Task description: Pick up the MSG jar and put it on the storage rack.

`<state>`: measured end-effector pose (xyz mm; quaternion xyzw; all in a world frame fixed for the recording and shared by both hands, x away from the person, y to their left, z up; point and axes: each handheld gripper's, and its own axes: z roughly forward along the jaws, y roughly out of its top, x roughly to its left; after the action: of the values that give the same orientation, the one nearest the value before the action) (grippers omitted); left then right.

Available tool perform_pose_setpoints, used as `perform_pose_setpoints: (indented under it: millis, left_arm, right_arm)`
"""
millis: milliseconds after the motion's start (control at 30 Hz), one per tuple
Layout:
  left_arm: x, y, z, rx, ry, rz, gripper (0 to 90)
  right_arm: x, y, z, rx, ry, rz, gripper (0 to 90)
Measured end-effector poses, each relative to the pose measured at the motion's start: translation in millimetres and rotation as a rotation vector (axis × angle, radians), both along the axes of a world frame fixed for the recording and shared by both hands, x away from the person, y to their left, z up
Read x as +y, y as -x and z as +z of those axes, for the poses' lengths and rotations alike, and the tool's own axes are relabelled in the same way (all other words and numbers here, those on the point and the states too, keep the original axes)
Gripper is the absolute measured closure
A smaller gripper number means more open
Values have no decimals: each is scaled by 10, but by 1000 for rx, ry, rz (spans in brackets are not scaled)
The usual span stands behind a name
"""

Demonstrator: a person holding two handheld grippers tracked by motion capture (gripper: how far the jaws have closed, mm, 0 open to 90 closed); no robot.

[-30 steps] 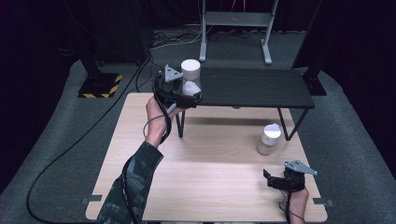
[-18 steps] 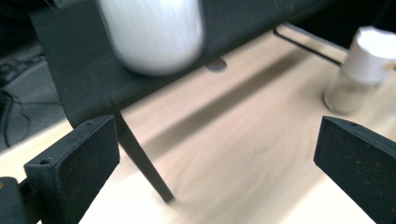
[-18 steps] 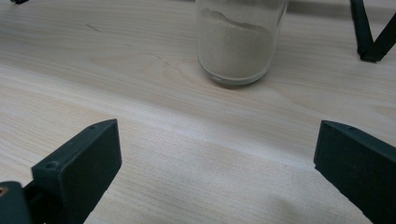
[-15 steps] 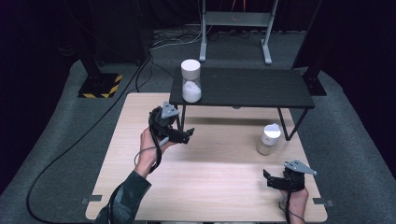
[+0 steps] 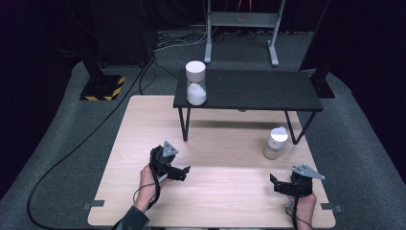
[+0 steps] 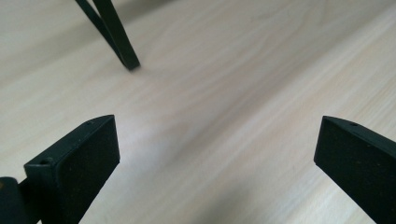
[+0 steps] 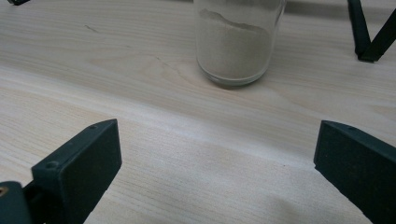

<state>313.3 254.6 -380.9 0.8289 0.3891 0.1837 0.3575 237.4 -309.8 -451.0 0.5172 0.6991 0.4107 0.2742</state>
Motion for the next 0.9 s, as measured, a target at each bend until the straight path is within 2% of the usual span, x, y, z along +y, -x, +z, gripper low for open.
perform_pose_setpoints:
  millis: [67,133,233,367,433,467,567,700,767,900]
  left_arm:
    - [25,33,-91,7,-1,11,1]
    - [26,61,-185,18,-22,31,1]
    - [83,71,-325,49,-16,59,1]
    - [149,126,-445,55,5,88,1]
    - [192,121,-495,74,35,84,2]
    - [189,141,-518,68,39,89,1]
    - [167,197,-560,42,37,93,2]
    - [147,205,-561,39,32,99,2]
    - [119,215,-556,33,10,91,2]
    - [120,222,-556,32,9,92,2]
  right_arm:
    - [3,-2,2,1,2,0,0]
    - [3,-1,1,1,2,0,0]
    - [-1,-7,5,4,2,2,0]
    - [1,-11,6,5,4,2,0]
    - [0,-11,6,5,2,2,0]
    - [-2,-13,8,7,1,2,0]
    - [1,-15,9,8,3,2,0]
    - [-2,-19,11,11,1,3,0]
    - [-5,-17,9,9,0,2,0]
    - [-11,-10,2,5,-5,0,0]
